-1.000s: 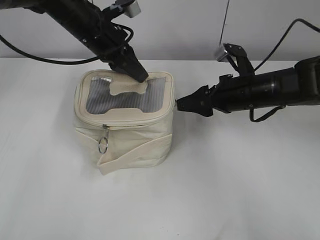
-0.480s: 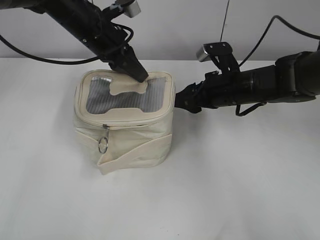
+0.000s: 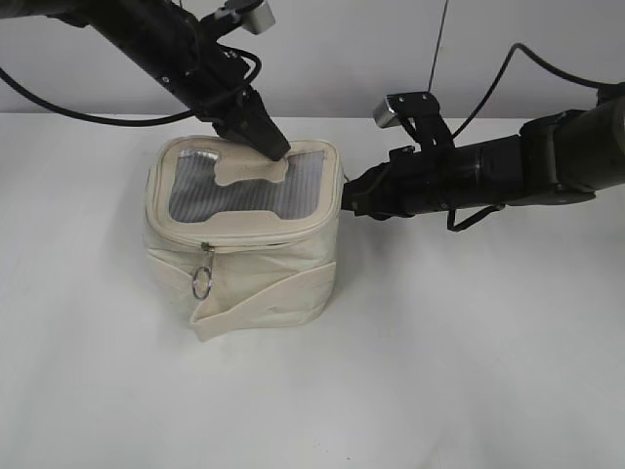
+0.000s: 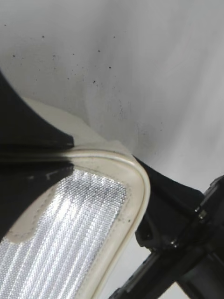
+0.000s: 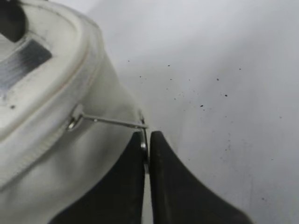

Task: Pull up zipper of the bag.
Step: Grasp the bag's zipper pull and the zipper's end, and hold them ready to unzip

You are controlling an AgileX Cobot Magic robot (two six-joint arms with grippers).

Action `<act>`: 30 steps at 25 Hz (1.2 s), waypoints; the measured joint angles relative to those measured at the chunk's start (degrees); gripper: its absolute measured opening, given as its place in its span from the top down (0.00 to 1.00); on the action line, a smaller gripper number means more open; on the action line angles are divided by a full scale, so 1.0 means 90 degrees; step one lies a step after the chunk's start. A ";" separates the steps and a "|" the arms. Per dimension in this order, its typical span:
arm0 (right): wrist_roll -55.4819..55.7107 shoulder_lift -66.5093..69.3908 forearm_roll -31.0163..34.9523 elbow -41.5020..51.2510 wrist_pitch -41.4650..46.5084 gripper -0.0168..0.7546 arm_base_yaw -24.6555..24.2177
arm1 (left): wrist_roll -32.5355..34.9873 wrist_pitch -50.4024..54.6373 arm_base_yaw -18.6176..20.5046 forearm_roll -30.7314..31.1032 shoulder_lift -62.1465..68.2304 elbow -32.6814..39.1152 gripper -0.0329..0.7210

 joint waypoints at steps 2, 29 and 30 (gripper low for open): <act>0.0000 -0.0160 0.0000 0.0193 0.0000 0.96 0.0000 | 0.0000 -0.0005 0.0000 -0.0014 0.0000 0.0000 0.90; 0.1098 -0.2458 0.0123 0.2058 -0.0906 0.97 0.2496 | -0.1548 -0.0511 -0.0146 -0.0105 0.0000 0.0024 0.90; 0.1229 -0.2241 0.0123 0.1805 -0.0968 0.96 0.2638 | -0.1706 -0.0608 -0.0179 -0.0090 0.0000 0.0024 0.90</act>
